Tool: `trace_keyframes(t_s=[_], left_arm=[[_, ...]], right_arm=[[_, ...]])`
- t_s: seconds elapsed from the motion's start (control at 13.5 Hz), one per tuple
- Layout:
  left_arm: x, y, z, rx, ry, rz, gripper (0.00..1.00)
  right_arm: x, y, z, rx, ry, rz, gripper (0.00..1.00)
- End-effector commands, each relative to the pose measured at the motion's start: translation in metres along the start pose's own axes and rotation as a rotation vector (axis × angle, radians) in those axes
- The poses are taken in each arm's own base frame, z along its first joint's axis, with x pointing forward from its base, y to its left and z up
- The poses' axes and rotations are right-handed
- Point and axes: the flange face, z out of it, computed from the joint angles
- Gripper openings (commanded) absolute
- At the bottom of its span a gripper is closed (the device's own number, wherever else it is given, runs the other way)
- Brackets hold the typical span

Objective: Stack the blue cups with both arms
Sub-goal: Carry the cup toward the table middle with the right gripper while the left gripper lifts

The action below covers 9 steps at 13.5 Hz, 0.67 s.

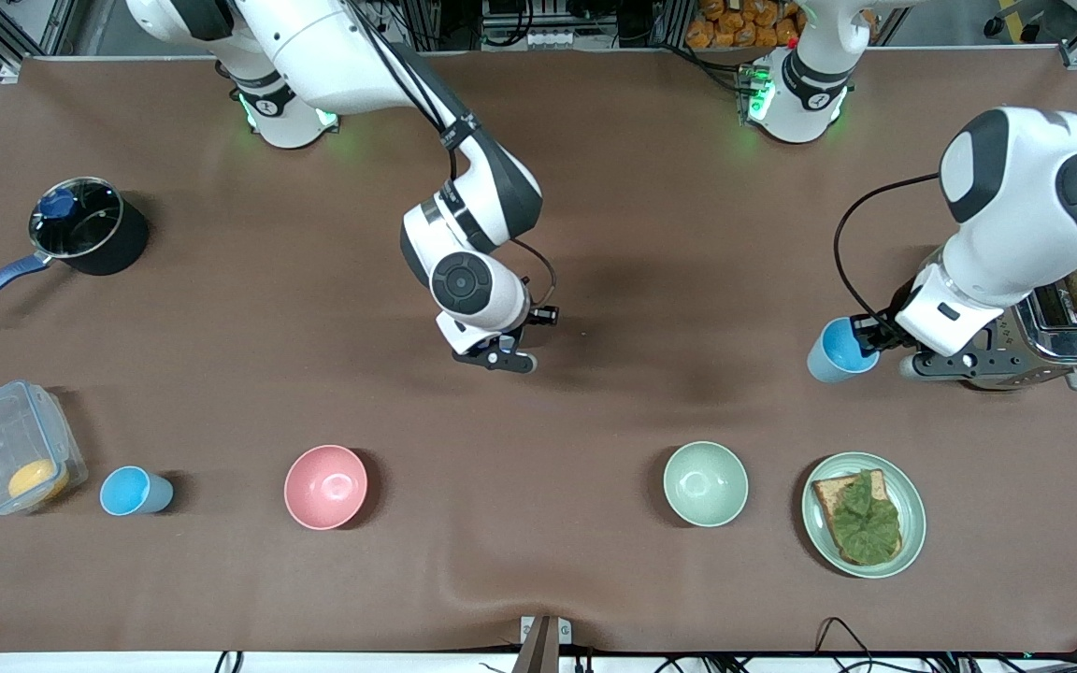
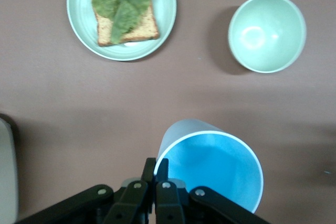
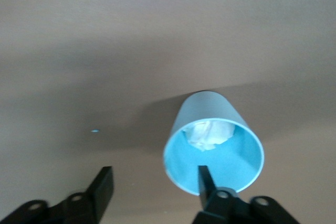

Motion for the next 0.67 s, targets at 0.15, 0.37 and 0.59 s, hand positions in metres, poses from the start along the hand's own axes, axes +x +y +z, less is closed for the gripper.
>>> trace_keyframes(t_s=[0.15,0.37,0.59], left_arm=[[-0.004,0.062,-0.025,-0.037,-0.023,-0.067,0.0],[-0.015,0.11,-0.036,-0.053,-0.041,-0.137,0.0],[-0.032,0.161,-0.046,-0.066,-0.052,-0.21,0.0]], right_arm=[[0.002,0.003,-0.051,-0.006,-0.033,0.011,1.0],[0.018,0.018,-0.075,-0.011,-0.053,0.026,1.0],[0.039,0.062,-0.136,-0.008,-0.044,0.018,1.0]])
